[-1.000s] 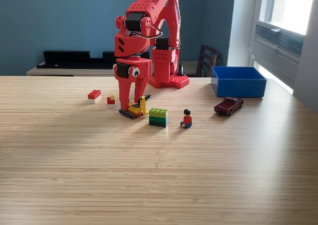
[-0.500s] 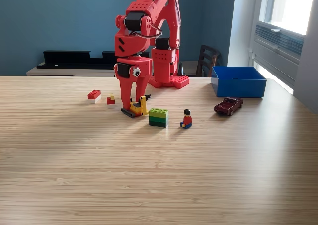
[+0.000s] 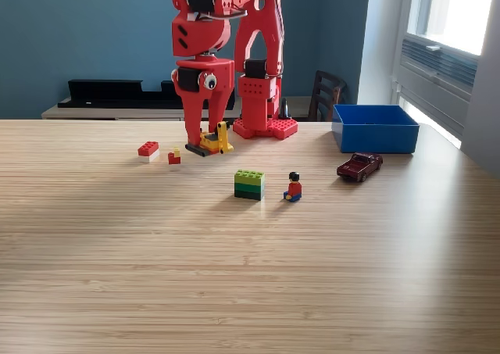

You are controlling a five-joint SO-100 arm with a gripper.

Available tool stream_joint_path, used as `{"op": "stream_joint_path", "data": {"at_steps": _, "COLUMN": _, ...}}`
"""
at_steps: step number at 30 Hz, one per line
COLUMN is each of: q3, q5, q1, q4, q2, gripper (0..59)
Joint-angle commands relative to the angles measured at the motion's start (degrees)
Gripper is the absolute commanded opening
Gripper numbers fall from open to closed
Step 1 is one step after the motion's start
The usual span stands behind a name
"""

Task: Grasp a lego block and put it in the bin.

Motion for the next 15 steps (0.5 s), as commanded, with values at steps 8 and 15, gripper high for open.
{"op": "stream_joint_path", "data": {"at_steps": 8, "q3": -18.54, "q5": -6.86, "q1": -19.78, "q4": 17.14, "q2": 3.96, "gripper": 0.0}}
{"op": "stream_joint_path", "data": {"at_steps": 15, "q3": -17.75, "q5": -9.84, "q1": -42.45, "q4": 21.01, "q2": 4.04, "gripper": 0.0}}
